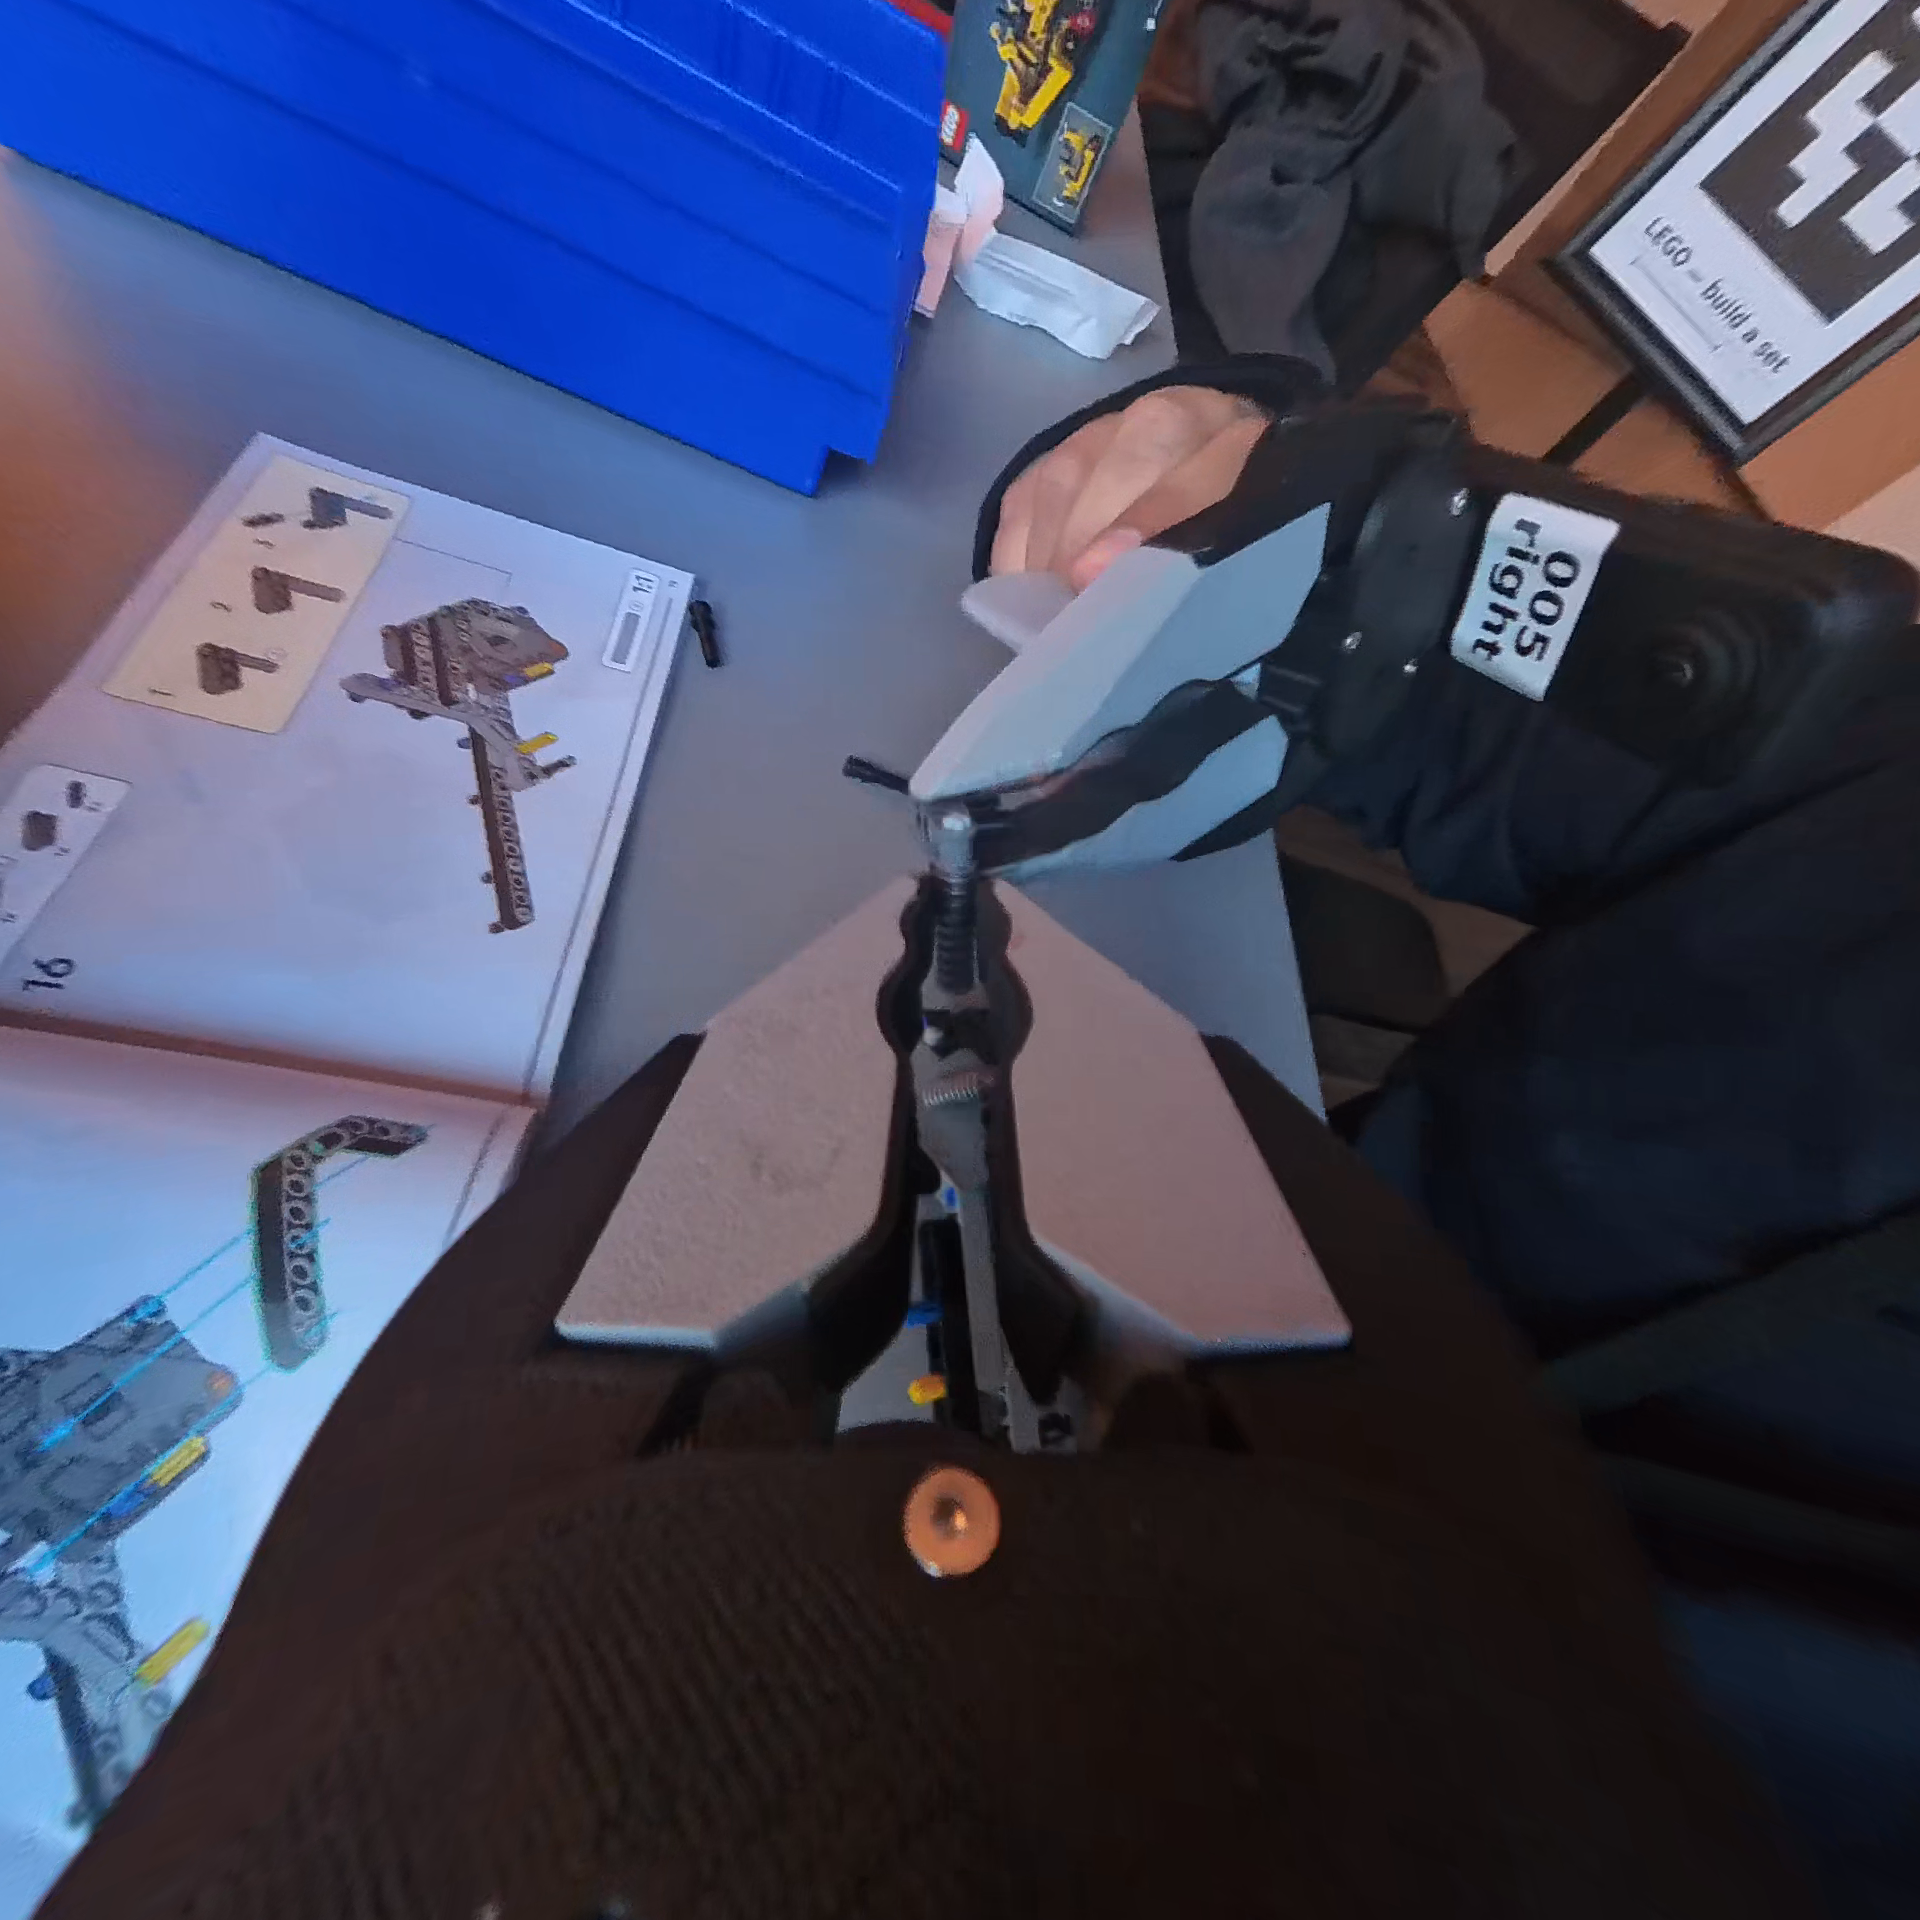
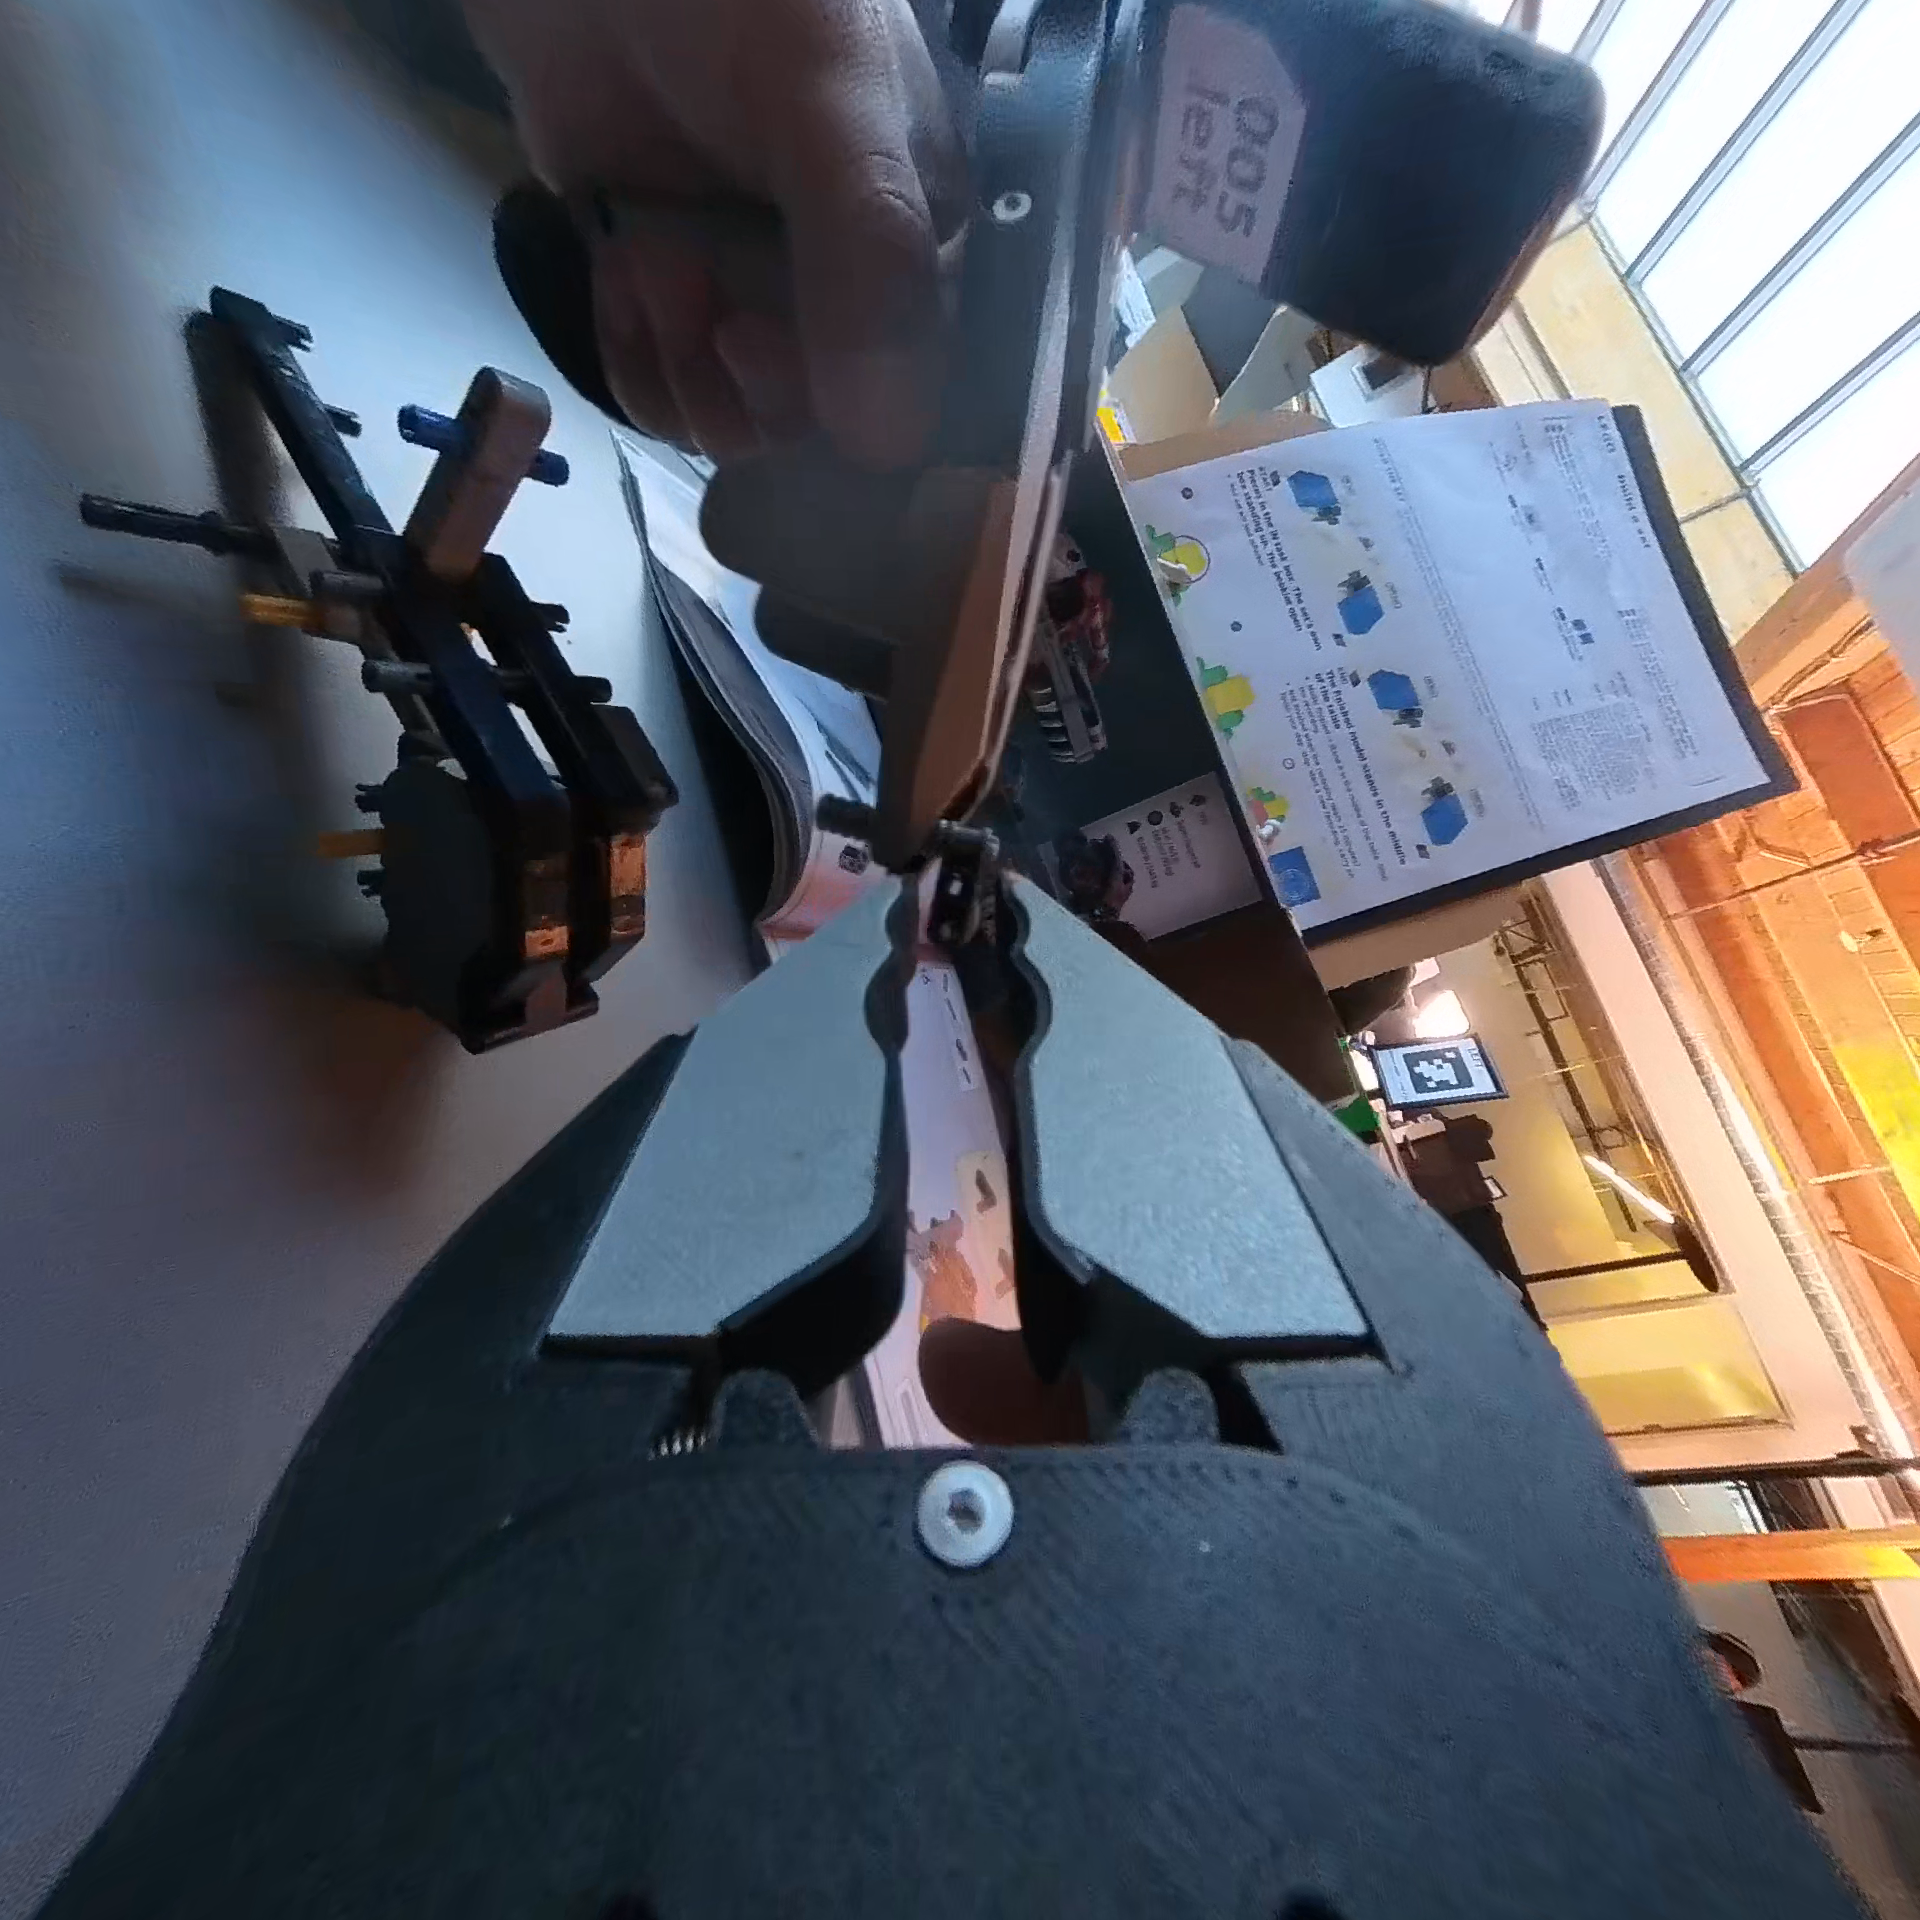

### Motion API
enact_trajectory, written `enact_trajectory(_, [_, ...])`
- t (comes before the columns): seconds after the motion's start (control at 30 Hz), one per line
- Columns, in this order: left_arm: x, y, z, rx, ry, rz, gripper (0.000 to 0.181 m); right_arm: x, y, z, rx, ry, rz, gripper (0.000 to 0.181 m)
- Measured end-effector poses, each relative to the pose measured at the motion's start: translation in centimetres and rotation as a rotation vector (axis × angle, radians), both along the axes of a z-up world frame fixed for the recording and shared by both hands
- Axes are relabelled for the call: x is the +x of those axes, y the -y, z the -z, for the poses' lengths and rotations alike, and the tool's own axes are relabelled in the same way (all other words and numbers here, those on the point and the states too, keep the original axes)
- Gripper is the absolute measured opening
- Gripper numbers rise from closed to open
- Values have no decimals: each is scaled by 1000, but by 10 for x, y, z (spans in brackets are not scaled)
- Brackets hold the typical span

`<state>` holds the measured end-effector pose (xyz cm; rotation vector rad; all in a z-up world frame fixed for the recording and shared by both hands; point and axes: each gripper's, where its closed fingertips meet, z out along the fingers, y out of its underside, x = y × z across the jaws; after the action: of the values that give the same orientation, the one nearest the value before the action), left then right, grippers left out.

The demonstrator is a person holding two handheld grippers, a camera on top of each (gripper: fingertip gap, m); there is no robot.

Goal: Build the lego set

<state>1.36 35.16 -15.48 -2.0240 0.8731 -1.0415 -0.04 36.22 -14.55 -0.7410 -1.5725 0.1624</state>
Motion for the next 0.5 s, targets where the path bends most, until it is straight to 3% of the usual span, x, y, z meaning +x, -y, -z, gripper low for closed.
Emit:
enact_trajectory(0.33, [2,5,2,-81,45,35,5,-1,5,-4,110,-17,-14,12])
enact_trajectory(0.4, [2,6,4,-110,51,42,5,-1,3,-6,129,-39,-7,23])
enact_trajectory(0.5, [3,9,5,-145,70,60,5,-1,10,1,138,-3,-55,8])
